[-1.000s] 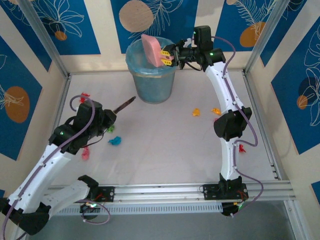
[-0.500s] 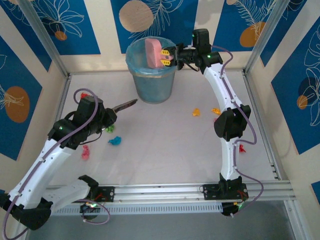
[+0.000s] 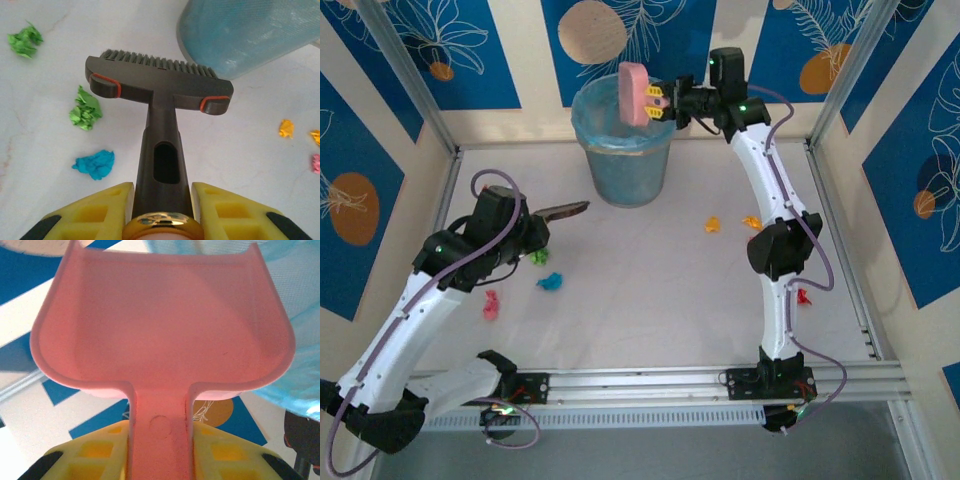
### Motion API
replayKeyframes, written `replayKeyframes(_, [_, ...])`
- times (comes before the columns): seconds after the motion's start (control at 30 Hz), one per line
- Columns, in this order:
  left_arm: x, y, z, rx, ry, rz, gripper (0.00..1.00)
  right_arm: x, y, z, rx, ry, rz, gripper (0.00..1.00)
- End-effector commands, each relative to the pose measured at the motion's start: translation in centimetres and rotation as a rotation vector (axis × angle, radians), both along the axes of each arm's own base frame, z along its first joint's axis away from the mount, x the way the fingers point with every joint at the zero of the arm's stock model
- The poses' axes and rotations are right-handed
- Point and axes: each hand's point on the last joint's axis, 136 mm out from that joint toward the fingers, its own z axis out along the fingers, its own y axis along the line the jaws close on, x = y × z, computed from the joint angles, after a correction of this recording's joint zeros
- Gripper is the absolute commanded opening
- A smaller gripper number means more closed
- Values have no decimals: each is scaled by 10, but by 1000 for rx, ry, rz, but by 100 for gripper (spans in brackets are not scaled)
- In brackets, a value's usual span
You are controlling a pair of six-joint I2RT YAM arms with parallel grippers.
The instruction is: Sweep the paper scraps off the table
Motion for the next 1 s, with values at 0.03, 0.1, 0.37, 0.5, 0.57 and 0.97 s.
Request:
replayKeyframes(0.03, [8, 7, 26, -16, -112, 29, 0, -20, -5, 13, -64, -77, 81, 0])
replayKeyframes(0.1, [8, 10, 25, 1, -122, 35, 0, -25, -8, 12, -101, -112, 90, 0])
replayKeyframes(0.37, [9, 13, 35, 35, -138, 27, 0, -51, -10, 31, -284, -425, 159, 0])
replayKeyframes(0.5, [17, 27, 42, 81, -196, 100, 0, -74, -11, 45, -434, -665, 230, 0])
replayKeyframes(0.57, [19, 32, 45, 58, -214, 155, 0, -86, -13, 50, -467, -739, 264, 0])
replayKeyframes(0.97, [26, 40, 53, 35, -294, 229, 0, -186, -3, 42, -702, -1288, 455, 0])
